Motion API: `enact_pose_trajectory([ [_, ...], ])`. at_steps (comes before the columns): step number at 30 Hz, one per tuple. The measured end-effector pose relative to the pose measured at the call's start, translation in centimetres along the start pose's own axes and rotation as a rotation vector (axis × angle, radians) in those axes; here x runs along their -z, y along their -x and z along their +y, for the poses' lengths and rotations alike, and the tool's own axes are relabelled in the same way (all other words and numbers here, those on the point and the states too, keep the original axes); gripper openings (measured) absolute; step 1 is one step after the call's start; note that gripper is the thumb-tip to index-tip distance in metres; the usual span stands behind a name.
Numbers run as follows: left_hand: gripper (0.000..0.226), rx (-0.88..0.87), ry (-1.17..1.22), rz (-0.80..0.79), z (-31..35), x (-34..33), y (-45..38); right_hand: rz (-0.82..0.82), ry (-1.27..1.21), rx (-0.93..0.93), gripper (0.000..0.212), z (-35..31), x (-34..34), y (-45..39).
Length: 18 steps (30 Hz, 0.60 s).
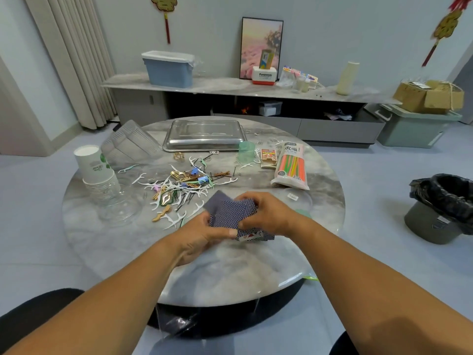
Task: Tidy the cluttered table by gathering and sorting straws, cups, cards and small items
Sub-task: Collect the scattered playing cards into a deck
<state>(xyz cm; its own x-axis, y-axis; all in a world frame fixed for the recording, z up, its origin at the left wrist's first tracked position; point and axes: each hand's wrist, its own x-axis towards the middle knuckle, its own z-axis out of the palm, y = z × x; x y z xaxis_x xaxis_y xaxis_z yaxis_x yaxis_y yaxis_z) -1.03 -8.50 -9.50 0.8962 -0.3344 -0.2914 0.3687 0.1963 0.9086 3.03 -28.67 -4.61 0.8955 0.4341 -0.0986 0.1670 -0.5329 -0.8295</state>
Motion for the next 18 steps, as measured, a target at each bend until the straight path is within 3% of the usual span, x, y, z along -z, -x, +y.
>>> enact_pose_trajectory([
  [4, 0.052, -0.176, -0.143, 0.211, -1.1, -0.3, 0.0, 0.041, 0.411, 0.147, 0.076, 0.4, -1.7, -0.2],
  [8, 0.045, -0.236, -0.216, 0.244, -1.9, -0.7, 0.0, 0.112, 0.507, 0.142, 0.114, 1.4, -1.8, 0.4],
  [13, 0.033, -0.272, -0.197, 0.282, -2.4, -1.1, -0.7, 0.203, 0.096, -0.015, 0.130, 2.5, -1.4, 1.8],
  [15, 0.032, -0.287, -0.195, 0.306, -2.4, -1.2, -0.7, 0.267, -0.138, -0.080, 0.117, 2.5, -1.7, 1.9],
  [18, 0.036, -0.280, -0.192, 0.277, -2.4, -1.6, -0.5, 0.424, -0.565, -0.184, 0.079, 0.9, -3.2, 1.4],
])
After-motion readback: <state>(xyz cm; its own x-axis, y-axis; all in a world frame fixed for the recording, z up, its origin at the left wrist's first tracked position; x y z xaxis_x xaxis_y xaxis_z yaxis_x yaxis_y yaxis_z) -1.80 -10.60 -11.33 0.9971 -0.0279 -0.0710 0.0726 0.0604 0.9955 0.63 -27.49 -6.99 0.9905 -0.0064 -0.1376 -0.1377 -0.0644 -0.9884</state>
